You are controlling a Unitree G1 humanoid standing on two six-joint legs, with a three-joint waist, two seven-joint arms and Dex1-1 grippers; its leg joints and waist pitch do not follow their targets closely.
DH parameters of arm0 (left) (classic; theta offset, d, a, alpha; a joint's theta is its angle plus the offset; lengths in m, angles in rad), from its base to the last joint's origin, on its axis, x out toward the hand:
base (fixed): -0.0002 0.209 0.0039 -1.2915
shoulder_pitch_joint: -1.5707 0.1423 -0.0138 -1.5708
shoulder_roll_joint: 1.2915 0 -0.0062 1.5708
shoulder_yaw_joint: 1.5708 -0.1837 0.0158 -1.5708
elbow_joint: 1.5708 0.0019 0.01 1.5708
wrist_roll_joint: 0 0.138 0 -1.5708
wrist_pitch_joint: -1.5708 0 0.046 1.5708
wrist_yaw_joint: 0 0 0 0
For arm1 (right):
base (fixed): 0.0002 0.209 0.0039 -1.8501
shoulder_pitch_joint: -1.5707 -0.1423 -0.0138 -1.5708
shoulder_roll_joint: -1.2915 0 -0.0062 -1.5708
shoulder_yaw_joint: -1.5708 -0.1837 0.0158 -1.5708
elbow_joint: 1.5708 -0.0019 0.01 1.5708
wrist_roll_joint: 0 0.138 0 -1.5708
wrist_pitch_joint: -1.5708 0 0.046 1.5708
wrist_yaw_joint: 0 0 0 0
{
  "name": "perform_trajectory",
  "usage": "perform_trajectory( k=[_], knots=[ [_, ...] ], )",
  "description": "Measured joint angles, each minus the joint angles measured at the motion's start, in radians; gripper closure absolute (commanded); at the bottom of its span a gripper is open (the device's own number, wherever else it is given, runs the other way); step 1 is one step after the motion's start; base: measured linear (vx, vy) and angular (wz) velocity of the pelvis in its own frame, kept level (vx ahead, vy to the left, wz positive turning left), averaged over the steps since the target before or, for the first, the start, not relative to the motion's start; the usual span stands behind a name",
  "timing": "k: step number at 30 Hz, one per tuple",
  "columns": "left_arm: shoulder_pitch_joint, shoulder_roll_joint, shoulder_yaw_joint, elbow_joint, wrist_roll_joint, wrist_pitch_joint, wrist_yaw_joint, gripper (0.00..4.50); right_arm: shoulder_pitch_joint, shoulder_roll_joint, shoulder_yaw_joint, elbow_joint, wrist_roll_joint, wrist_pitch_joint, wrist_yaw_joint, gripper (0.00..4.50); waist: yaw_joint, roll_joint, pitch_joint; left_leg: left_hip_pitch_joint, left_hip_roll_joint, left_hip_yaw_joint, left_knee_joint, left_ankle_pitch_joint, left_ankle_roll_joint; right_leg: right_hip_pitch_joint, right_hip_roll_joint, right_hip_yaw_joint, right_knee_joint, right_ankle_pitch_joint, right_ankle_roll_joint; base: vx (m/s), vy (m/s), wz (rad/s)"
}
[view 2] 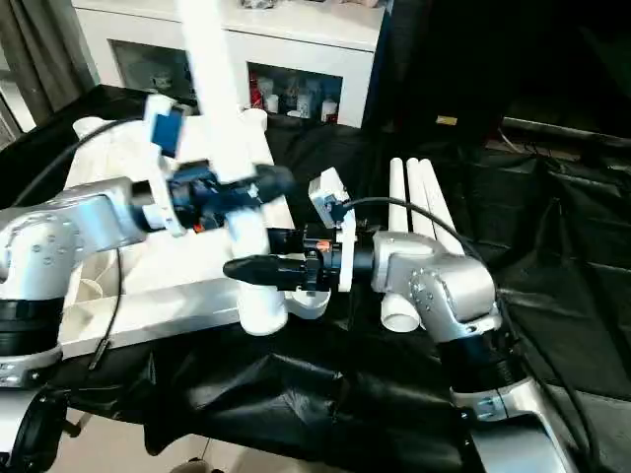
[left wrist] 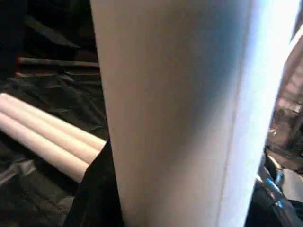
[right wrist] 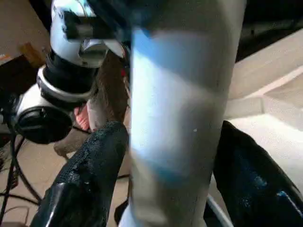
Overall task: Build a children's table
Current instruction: Move to table
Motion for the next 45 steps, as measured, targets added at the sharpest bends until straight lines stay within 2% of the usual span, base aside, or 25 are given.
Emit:
perform_trajectory(
  k=[2,4,6,10,12,13,15,17,20,25,29,36,37,39,41,45],
  knots=[
    [-0.002,-0.002,-0.003,0.001,0.000,0.000,-0.005,2.68,0.000,0.000,0.010,0.007,-0.002,0.003,0.001,1.55,0.000,0.000,0.000,0.000,0.000,0.000,0.000,0.000,0.000,0.000,0.000,0.000,0.000,0.000,0.000,0.000,0.000,0.00],
    [-0.005,-0.007,-0.004,0.005,0.000,0.000,-0.009,2.68,-0.002,-0.002,0.012,0.010,-0.012,0.009,0.003,1.90,0.000,0.000,0.000,0.000,0.000,0.000,0.000,0.000,0.000,0.000,0.000,0.000,0.000,0.000,0.000,0.000,0.000,0.00],
    [-0.009,-0.007,-0.004,0.007,0.000,0.000,-0.009,2.68,-0.003,-0.006,0.016,0.013,-0.018,0.010,0.012,1.90,0.000,0.000,0.000,0.000,0.000,0.000,0.000,0.000,0.000,0.000,0.000,0.000,0.000,0.000,0.000,0.000,0.000,0.00],
    [-0.009,-0.006,-0.004,0.008,0.000,-0.004,-0.009,2.69,-0.003,-0.006,0.024,0.015,-0.021,0.010,0.015,2.34,0.000,0.000,0.000,0.000,0.000,0.000,0.000,0.000,0.000,0.000,0.000,0.000,0.000,0.000,0.000,0.000,0.000,0.00],
    [-0.009,-0.005,-0.004,0.008,0.004,-0.007,-0.009,2.69,-0.003,-0.005,0.025,0.016,-0.021,0.010,0.012,2.40,0.000,0.000,0.000,0.000,0.000,0.000,0.000,0.000,0.000,0.000,0.000,0.000,0.000,0.000,0.000,0.000,0.000,0.00],
    [-0.009,-0.006,-0.004,0.009,0.009,-0.012,-0.005,2.34,-0.007,-0.004,0.025,0.023,-0.022,0.008,0.010,2.56,0.000,0.000,0.000,0.000,0.000,0.000,0.000,0.000,0.000,0.000,0.000,0.000,0.000,0.000,0.000,0.000,0.000,0.00],
    [-0.009,-0.010,-0.002,0.013,0.018,-0.020,0.006,1.99,-0.009,-0.001,0.024,0.029,-0.026,0.004,0.002,2.57,0.000,0.000,0.000,0.000,0.000,0.000,0.000,0.000,0.000,0.000,0.000,0.000,0.000,0.000,0.000,0.000,0.000,0.00],
    [-0.009,-0.024,0.008,0.015,0.035,-0.040,0.040,1.93,-0.009,0.012,0.021,0.038,-0.040,0.003,-0.023,2.59,0.000,0.000,0.000,0.000,0.000,0.000,0.000,0.000,0.000,0.000,0.000,0.000,0.000,0.000,0.000,0.000,0.000,0.00],
    [-0.009,-0.036,0.025,0.015,0.040,-0.062,0.071,1.57,-0.009,0.020,0.019,0.042,-0.046,0.002,-0.036,2.60,0.000,0.000,0.000,0.000,0.000,0.000,0.000,0.000,0.000,0.000,0.000,0.000,0.000,0.000,0.000,0.000,0.000,0.00],
    [-0.030,-0.074,0.064,0.047,0.040,-0.071,0.140,1.36,-0.009,0.030,0.008,0.050,-0.058,-0.003,-0.059,2.60,0.001,0.000,0.000,0.000,0.000,0.000,0.000,0.000,0.000,0.000,0.000,0.000,0.000,0.000,0.000,0.000,0.000,0.00],
    [-0.039,-0.110,0.078,0.078,0.055,-0.071,0.207,1.36,-0.009,0.043,0.006,0.076,-0.069,-0.005,-0.079,2.60,0.001,0.000,0.000,0.000,0.000,0.000,0.000,0.000,0.000,0.000,0.000,0.000,0.000,0.000,0.000,0.000,0.000,0.00],
    [-0.044,-0.119,0.081,0.078,0.059,-0.069,0.225,2.08,-0.009,0.054,0.003,0.081,-0.088,-0.023,-0.105,2.60,0.001,0.000,0.000,0.000,0.000,0.000,0.000,0.000,0.000,0.000,0.000,0.000,0.000,0.000,0.000,0.000,0.000,0.00],
    [-0.045,-0.119,0.080,0.077,0.059,-0.067,0.224,2.15,-0.009,0.055,0.003,0.081,-0.095,-0.026,-0.106,2.04,0.001,0.000,0.000,0.000,0.000,0.000,0.000,0.000,0.000,0.000,0.000,0.000,0.000,0.000,0.000,0.000,0.000,0.00],
    [-0.048,-0.119,0.075,0.075,0.060,-0.066,0.223,2.18,-0.009,0.055,0.004,0.081,-0.096,-0.026,-0.103,1.90,0.001,0.000,0.000,0.000,0.000,0.000,0.000,0.000,0.000,0.000,0.000,0.000,0.000,0.000,0.000,0.000,0.000,0.00],
    [-0.051,-0.115,0.069,0.075,0.061,-0.062,0.222,2.53,-0.009,0.059,0.007,0.081,-0.094,-0.023,-0.092,1.70,0.001,0.000,0.000,0.000,0.000,0.000,0.000,0.000,0.000,0.000,0.000,0.000,0.000,0.000,0.000,0.000,0.000,0.00],
    [-0.052,-0.113,0.043,0.075,0.066,-0.060,0.203,2.65,-0.040,0.056,0.008,0.081,-0.095,-0.025,-0.081,1.25,0.001,0.000,0.000,0.000,0.000,0.000,0.000,0.000,0.000,0.000,0.000,0.000,0.000,0.000,0.000,0.000,0.000,0.00]
  ],
)
